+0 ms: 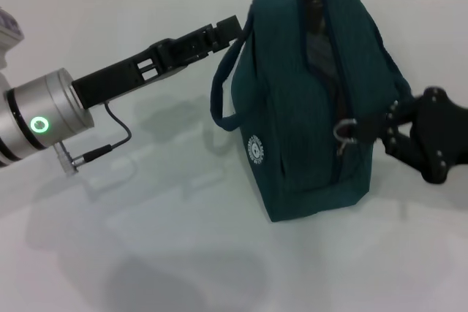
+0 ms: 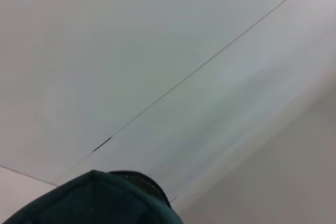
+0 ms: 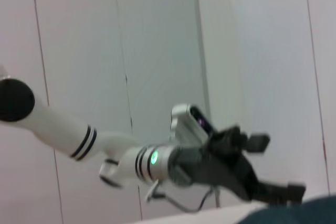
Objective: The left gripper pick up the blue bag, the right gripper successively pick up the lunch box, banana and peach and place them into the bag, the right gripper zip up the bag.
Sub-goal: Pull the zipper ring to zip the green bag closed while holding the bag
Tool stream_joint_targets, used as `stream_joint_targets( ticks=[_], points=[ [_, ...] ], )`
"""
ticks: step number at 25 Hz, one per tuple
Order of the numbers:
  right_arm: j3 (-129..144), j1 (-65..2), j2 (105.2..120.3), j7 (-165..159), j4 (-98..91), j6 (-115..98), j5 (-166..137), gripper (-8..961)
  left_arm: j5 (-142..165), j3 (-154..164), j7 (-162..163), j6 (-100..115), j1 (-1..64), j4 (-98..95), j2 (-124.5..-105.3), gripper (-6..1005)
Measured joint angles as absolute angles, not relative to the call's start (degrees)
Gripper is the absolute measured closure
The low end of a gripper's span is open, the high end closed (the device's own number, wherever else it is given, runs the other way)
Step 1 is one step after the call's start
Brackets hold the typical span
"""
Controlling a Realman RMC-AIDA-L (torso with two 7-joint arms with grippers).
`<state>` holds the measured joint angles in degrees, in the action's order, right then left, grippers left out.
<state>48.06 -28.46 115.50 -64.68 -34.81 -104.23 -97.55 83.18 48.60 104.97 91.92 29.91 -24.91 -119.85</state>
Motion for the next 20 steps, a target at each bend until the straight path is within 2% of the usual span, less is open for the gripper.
stream_joint_targets(
  ticks=[6, 20],
  points=[
    [47.96, -31.2, 115.47, -65.91, -34.83, -104.62, -96.21, 942, 83.15, 48.38, 104.05, 92.02, 29.17, -24.1, -119.82, 120],
    [47.74, -32.91, 114.68, -73.47, -40.13, -100.88, -93.85, 940, 86.05, 48.7, 97.69, 96.03, 27.08, -25.24, -119.13, 133]
  ],
)
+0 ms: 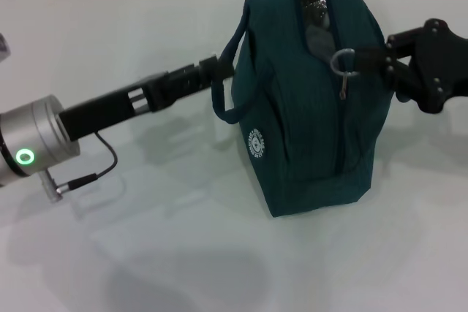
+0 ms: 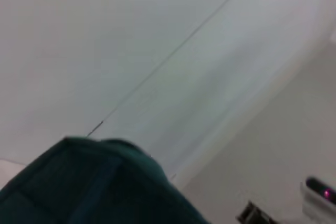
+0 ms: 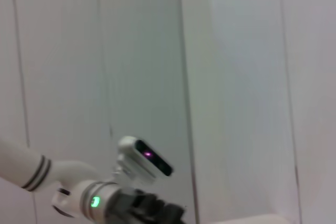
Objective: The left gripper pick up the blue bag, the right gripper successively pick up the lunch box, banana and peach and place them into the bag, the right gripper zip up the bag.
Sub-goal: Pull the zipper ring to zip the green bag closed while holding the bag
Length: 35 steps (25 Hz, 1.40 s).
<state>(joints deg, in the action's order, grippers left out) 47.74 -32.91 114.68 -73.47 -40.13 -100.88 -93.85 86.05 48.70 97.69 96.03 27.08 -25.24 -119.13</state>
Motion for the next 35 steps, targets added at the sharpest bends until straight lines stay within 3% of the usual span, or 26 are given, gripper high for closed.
stream_joint_targets(
  ticks=[12, 35],
  points=[
    [48.1, -36.54, 113.99, -76.16, -39.39, -97.35, -94.11, 939, 91.02, 48.78, 97.53, 96.93, 25.6, -26.75, -119.34, 144],
    [53.33, -39.7, 115.46, -76.59, -38.61, -98.0, -93.09, 937, 91.37, 49.67, 100.61, 93.44, 30.85, -22.64, -119.71, 165]
  ],
)
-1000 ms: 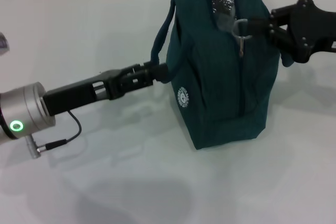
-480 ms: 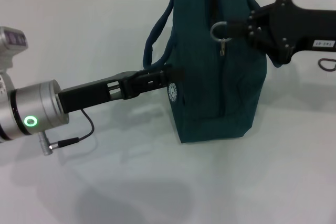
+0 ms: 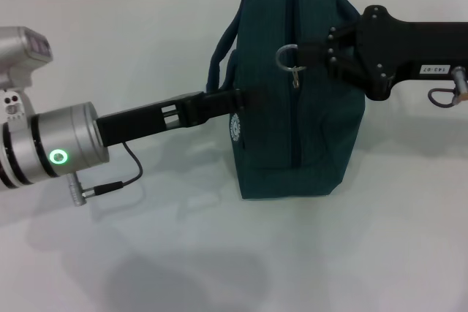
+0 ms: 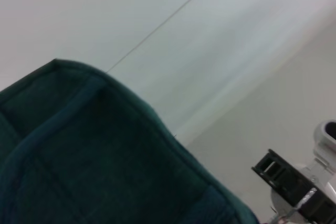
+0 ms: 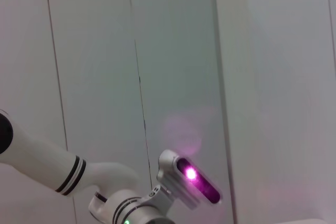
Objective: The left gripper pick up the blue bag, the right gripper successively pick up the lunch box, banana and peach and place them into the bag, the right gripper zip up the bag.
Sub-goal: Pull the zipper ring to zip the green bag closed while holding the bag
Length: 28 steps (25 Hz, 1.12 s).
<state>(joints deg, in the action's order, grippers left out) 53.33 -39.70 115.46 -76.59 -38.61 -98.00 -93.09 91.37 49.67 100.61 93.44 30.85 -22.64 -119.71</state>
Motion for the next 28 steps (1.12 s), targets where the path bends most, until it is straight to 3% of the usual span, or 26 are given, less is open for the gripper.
stream_joint_targets(
  ticks=[11, 16, 19, 25, 28],
  points=[
    [53.24, -38.94, 115.49, -76.42, -38.53, -98.19, -92.72, 936, 91.43, 50.09, 102.27, 92.46, 31.78, -20.72, -119.61, 175],
    [52.97, -38.87, 115.49, -76.68, -37.52, -98.21, -92.64, 935, 91.4, 50.1, 102.07, 92.79, 31.81, -20.67, -119.7, 392],
    [52.92, -38.85, 115.48, -77.65, -36.89, -98.19, -92.61, 935, 91.44, 50.1, 101.98, 92.86, 31.82, -20.62, -119.74, 597],
    [52.85, -38.71, 115.28, -80.46, -34.01, -97.95, -91.38, 934, 91.5, 50.31, 101.82, 93.01, 31.82, -20.56, -119.8, 810],
    [52.8, -38.34, 115.23, -82.72, -33.9, -97.19, -91.31, 934, 91.4, 50.96, 101.81, 93.06, 31.82, -20.56, -119.83, 828]
  ],
)
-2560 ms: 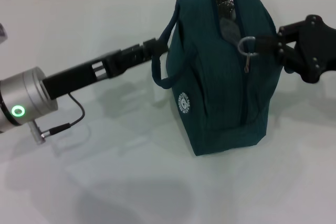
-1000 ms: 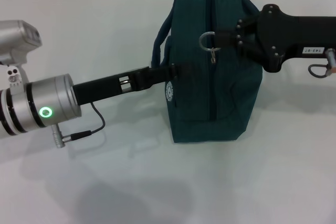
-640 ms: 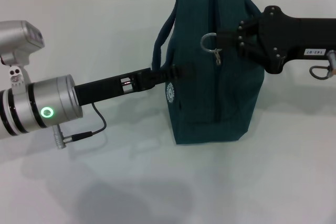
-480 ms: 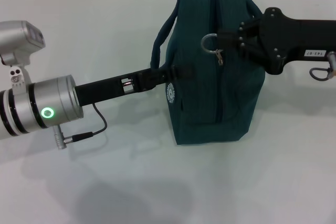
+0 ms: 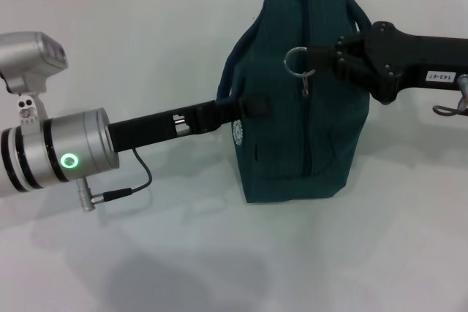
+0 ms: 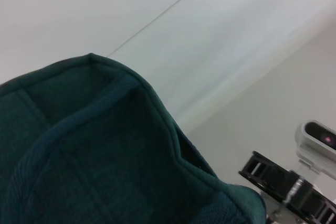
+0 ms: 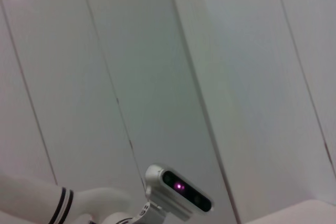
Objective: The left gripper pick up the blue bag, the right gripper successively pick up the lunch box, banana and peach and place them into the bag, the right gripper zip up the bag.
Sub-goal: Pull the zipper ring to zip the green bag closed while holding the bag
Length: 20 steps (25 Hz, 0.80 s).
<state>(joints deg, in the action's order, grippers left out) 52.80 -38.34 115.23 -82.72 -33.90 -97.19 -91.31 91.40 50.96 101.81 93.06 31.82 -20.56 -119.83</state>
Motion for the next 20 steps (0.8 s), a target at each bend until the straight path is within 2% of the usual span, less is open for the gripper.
stream_joint_targets(
  ticks=[20],
  points=[
    [49.79, -37.96, 114.78, -90.89, -32.52, -95.73, -89.88, 932, 90.97, 53.25, 101.08, 93.17, 31.88, -20.5, -119.97, 943]
  ],
)
